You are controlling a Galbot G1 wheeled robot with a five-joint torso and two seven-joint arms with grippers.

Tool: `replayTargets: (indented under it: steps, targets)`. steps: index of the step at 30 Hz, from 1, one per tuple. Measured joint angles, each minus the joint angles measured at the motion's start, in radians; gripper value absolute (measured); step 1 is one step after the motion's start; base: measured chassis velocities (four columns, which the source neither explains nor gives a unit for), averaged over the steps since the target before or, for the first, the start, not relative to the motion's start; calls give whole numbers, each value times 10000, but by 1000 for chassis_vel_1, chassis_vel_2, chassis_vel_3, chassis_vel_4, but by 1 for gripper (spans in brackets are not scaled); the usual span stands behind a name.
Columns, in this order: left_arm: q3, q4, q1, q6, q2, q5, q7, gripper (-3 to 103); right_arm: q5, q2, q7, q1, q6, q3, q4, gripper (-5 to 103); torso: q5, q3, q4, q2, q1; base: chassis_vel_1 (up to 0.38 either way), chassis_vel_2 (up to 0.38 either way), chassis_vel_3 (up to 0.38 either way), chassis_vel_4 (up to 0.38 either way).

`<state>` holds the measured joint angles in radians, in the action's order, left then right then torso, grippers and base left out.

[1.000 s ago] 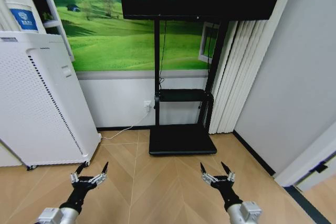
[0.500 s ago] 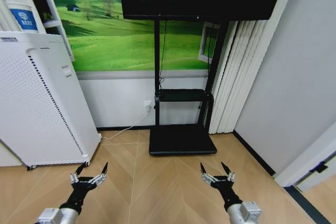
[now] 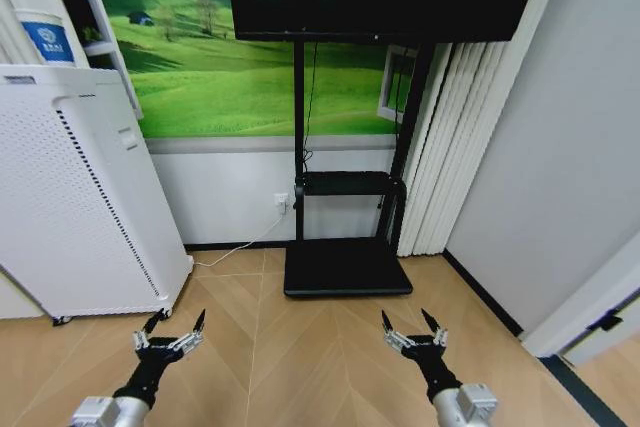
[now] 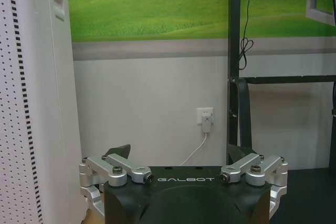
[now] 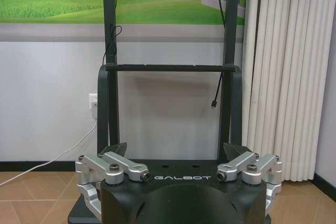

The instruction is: Pick up the trash bin and place the garbage on the floor into it.

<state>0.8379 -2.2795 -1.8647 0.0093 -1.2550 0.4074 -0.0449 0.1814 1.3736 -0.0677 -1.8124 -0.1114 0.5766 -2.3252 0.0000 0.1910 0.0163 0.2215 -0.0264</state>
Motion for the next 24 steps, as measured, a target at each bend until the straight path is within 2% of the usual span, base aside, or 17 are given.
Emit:
replayTargets:
  steps: [24]
  targets:
    - [1, 4, 0, 1, 1, 4, 3, 100, 6, -1, 0, 2, 2, 1, 2, 100, 0, 698, 0, 1065, -366, 0, 0, 0, 0]
